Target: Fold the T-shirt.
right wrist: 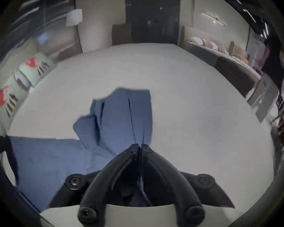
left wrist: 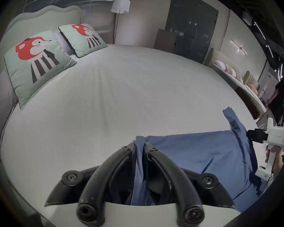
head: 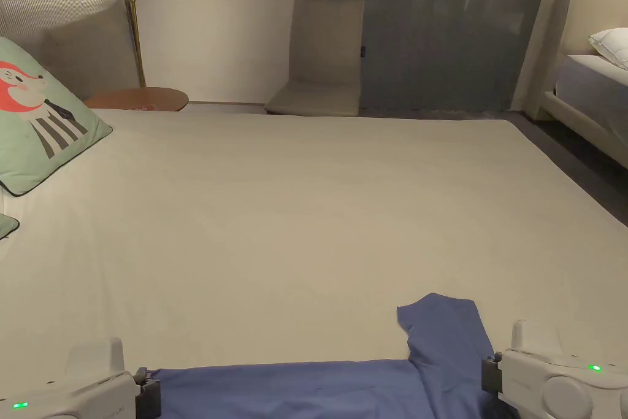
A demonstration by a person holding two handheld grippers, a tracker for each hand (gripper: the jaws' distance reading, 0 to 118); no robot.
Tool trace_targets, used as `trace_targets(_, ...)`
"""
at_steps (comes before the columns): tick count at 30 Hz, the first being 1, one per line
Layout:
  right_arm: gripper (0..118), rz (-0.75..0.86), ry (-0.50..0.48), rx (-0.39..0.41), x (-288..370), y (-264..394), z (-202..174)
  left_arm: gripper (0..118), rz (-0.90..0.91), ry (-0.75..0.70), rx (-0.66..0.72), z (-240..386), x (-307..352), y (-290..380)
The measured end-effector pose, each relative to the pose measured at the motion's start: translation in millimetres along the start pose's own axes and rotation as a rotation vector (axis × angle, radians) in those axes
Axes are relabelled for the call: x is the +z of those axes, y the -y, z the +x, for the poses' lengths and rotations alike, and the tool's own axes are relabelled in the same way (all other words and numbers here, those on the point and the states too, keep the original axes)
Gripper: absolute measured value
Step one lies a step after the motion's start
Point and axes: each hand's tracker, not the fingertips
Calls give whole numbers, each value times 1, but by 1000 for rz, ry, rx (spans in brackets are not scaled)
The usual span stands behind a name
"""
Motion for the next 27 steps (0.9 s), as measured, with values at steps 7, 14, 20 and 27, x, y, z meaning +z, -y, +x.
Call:
trace_targets(7,2,247,-96,-11,104,-12,18,4,126,29,9,-2,53,-14)
trace_targets(14,2,497,-172,-23,219,-21,26,4,318,24,44,-15,141,-33)
trace_targets(20,1,709,-158,-39,307,-33,33,3,489,12,85,-23,223,-52)
trace_targets(27,1,893,-185,-31,394,-64,32,3,679,80,87,-20,311,-90)
